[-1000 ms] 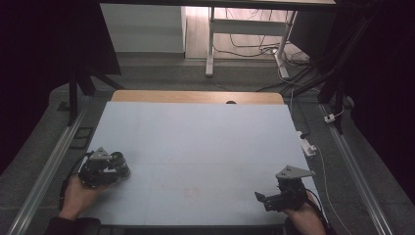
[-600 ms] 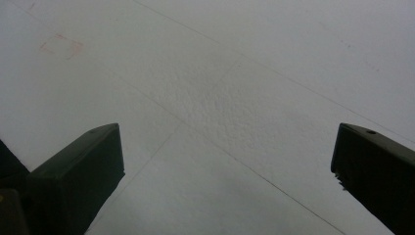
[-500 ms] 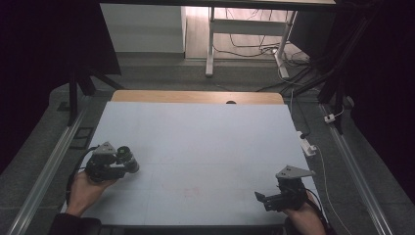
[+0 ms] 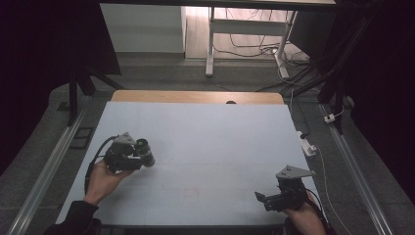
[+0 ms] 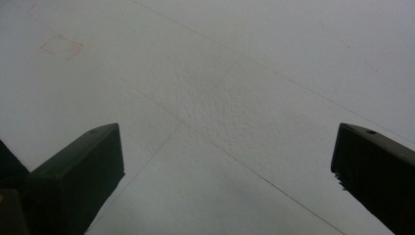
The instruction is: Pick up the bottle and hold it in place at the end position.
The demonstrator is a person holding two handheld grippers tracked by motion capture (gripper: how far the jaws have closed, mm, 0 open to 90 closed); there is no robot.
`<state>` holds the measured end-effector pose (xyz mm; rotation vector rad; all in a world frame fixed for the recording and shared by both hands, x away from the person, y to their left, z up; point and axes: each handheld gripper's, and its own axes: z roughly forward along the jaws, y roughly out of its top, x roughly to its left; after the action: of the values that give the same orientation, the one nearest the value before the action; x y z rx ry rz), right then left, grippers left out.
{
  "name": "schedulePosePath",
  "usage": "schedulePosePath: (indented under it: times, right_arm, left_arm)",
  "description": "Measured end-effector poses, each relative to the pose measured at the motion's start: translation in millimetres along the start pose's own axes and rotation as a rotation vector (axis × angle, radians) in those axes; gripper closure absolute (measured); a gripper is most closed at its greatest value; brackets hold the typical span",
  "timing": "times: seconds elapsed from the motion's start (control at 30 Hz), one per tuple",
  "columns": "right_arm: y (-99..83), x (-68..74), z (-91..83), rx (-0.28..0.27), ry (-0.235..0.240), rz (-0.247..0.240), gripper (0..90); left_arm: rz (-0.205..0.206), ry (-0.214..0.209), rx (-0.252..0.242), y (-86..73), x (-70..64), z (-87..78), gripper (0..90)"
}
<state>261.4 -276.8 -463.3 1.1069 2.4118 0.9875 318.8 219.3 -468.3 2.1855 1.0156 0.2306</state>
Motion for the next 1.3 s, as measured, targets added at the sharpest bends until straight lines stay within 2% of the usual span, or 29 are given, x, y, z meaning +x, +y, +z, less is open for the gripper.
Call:
schedulePosePath:
  times: [0.2, 0.23, 0.63, 0.83, 0.87, 0.97, 1.17, 1.3]
  right_arm:
    - [-0.2, -0.1, -0.2, -0.004, 0.001, 0.004, 0.0]
    - [-0.2, -0.2, -0.2, -0.004, 0.000, 0.004, 0.0]
    - [-0.4, -0.8, -0.6, -0.008, -0.001, 0.006, 0.0]
    - [-0.4, -0.4, -0.7, -0.008, -0.002, 0.004, 0.0]
    - [-0.4, -0.6, -0.6, -0.009, -0.001, 0.006, 0.0]
    - [-0.5, -1.2, -0.8, -0.011, 0.001, 0.009, 0.0]
    - [-0.7, -1.3, -1.1, -0.012, 0.003, 0.013, 0.0]
    - [-0.9, -1.8, -1.2, -0.013, 0.004, 0.012, 0.0]
  left_arm:
    - [0.038, -0.045, 0.012, 24.8, -6.5, 15.8, 54.0]
    - [0.038, -0.045, 0.012, 24.8, -6.5, 15.8, 54.0]
    - [0.081, -0.038, 0.016, 67.4, -17.5, 45.0, 54.0]
    - [0.081, -0.043, 0.009, 81.5, -22.0, 57.8, 54.0]
    - [0.078, -0.040, 0.008, 87.0, -24.1, 64.0, 54.0]
    - [0.084, -0.038, 0.015, 92.4, -25.9, 71.0, 54.0]
    - [0.087, -0.034, 0.021, 106.8, -31.5, 96.2, 54.0]
    - [0.092, -0.028, 0.023, 110.9, -33.7, 105.1, 54.0]
